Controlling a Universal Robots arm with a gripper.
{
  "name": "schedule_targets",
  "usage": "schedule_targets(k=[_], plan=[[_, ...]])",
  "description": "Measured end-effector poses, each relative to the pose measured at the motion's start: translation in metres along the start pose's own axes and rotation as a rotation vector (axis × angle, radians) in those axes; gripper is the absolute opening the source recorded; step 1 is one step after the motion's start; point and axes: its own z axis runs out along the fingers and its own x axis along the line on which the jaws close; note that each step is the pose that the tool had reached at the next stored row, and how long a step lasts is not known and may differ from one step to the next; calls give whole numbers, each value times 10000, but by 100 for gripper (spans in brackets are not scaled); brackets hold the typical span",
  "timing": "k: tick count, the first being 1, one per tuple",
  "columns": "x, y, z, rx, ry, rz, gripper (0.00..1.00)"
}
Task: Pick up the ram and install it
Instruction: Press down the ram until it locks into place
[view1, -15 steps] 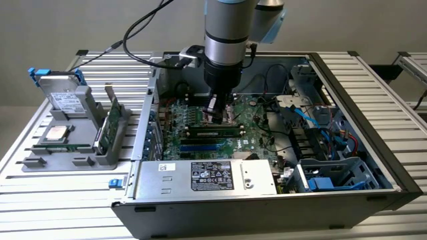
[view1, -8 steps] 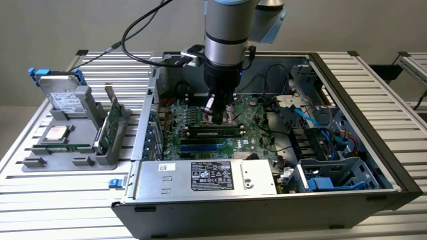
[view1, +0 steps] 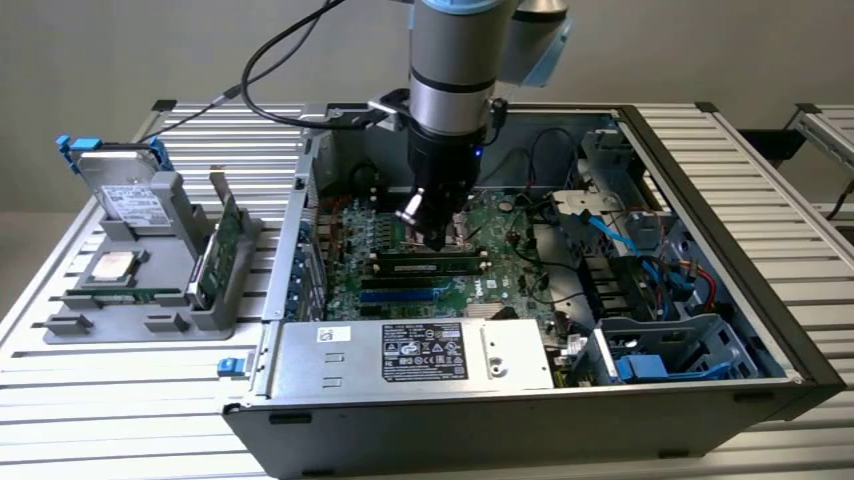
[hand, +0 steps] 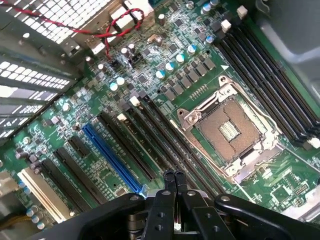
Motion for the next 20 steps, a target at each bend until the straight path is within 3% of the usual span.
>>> schedule_targets(k=[20], plan=[[0, -1, 19, -48, -77, 3589, 10]])
